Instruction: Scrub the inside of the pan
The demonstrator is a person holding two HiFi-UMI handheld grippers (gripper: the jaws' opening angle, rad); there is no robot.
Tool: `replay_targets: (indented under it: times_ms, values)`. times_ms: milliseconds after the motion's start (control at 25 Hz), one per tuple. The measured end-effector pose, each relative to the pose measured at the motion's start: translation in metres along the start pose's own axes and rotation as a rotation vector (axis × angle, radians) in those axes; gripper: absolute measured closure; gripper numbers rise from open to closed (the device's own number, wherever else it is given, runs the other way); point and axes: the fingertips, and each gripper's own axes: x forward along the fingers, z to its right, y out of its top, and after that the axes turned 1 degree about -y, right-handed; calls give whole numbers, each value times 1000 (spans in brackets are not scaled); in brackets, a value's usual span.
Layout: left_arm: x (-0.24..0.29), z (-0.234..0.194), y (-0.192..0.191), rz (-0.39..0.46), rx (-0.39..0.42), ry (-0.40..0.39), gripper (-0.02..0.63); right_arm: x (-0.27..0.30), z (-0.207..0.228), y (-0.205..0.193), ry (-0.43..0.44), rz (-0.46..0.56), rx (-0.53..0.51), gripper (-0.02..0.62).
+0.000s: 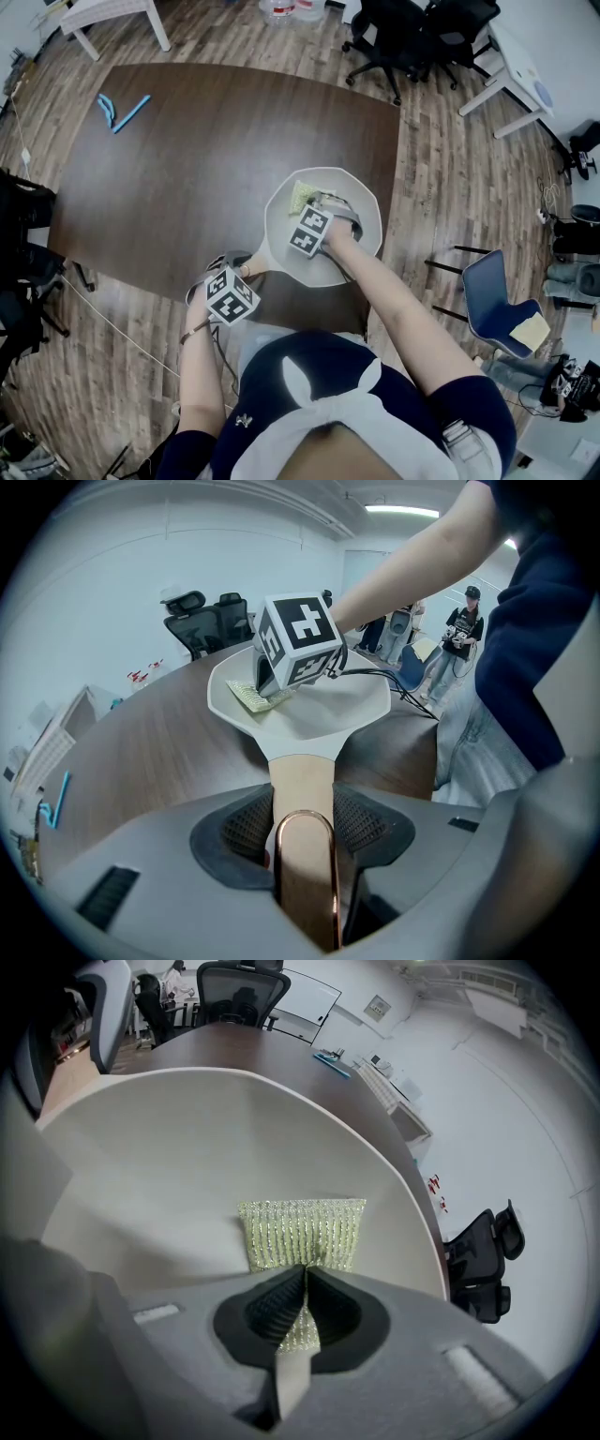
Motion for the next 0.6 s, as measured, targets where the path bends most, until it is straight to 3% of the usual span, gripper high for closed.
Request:
replay_targets:
  times_ms: [600]
  values:
    - [2,2,1,6,-2,-3,413,4,8,-28,-45,-112,-33,586]
